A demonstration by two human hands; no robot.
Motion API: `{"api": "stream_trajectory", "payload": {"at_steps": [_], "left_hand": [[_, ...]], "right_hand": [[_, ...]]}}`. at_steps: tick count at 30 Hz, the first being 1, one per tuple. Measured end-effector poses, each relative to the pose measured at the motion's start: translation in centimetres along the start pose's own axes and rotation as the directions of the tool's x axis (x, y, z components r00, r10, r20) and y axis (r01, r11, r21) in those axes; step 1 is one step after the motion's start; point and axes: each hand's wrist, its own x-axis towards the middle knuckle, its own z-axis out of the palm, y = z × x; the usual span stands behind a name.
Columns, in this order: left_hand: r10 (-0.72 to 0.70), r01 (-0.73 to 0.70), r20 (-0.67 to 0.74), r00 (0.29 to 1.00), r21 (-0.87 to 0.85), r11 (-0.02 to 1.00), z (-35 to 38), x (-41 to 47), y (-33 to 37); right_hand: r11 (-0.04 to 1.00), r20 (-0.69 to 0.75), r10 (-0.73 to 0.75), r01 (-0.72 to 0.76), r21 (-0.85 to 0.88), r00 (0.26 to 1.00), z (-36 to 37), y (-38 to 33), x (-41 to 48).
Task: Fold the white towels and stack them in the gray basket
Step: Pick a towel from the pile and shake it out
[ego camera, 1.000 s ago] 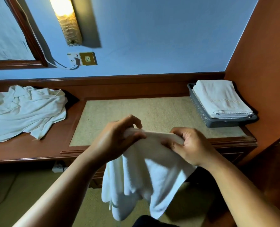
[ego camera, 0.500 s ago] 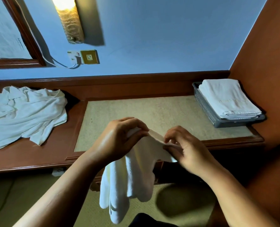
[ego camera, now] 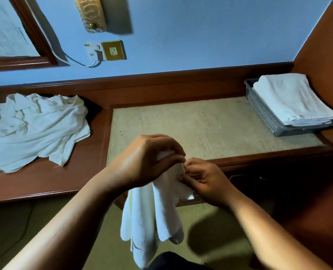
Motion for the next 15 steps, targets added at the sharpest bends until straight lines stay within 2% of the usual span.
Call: {"api": "stream_trajectory", "payload": {"at_steps": [6, 8, 11, 15], "left_hand": [[-0.031, 0.026, 0.047, 0.998, 0.102, 0.994, -1.4, -2.3, -3.6], [-0.032, 0.024, 0.07, 0.997, 0.116, 0.993, -1.5, -2.8, -4.7], [-0.023, 0.01, 0.096, 0.995, 0.13, 0.992, -1.2, -3.3, -5.7], [-0.018, 0.008, 0.091, 0.996, 0.108, 0.994, -0.8, -3.5, -6.5]], "right_hand": [[0.989, -0.307, 0.026, -0.07, -0.134, 0.951, 0.2, 0.8, 0.7], [0.968, -0.363, 0.007, -0.097, -0.23, 0.932, -0.3, 0.2, 0.8], [0.925, -0.345, -0.031, -0.104, -0.366, 0.938, -1.0, -1.2, 0.9], [0.918, -0.199, 0.044, -0.119, -0.379, 0.979, -1.3, -2.7, 1.0]]}}
